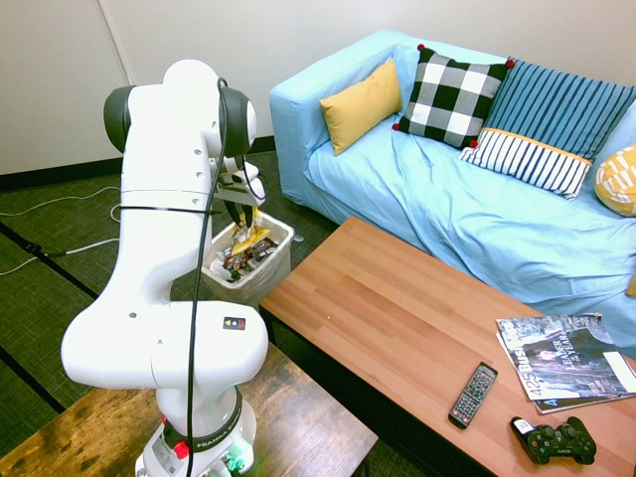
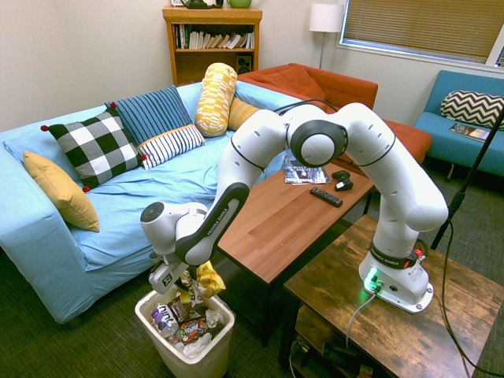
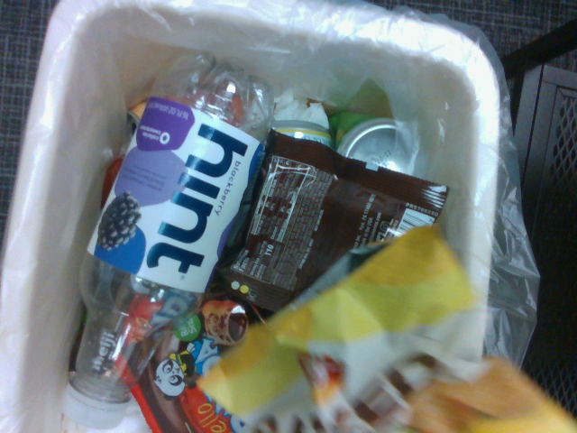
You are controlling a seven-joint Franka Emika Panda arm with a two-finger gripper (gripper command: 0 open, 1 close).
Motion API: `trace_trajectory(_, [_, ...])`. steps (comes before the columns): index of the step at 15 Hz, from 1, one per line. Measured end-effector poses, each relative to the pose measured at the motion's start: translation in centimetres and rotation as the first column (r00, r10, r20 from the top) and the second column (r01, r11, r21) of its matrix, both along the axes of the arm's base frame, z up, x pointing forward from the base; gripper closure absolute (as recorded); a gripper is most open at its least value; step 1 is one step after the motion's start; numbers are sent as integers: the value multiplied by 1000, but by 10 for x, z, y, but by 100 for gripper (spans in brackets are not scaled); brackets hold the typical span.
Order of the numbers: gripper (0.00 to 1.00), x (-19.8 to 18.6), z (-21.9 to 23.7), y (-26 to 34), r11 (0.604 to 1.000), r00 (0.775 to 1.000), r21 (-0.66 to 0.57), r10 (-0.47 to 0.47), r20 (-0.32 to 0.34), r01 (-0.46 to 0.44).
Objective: Throw the chip bag in the trash bin
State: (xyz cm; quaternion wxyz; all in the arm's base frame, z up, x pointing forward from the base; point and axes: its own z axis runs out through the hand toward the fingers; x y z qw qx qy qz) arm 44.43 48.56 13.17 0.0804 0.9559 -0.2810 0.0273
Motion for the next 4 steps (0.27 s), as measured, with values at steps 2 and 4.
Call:
trace_trajectory(2, [0, 2, 5, 2, 1000, 1000, 7, -1, 6, 1])
trace_trajectory(4, [0, 5, 11, 4, 1000, 1000, 14, -5, 12, 4])
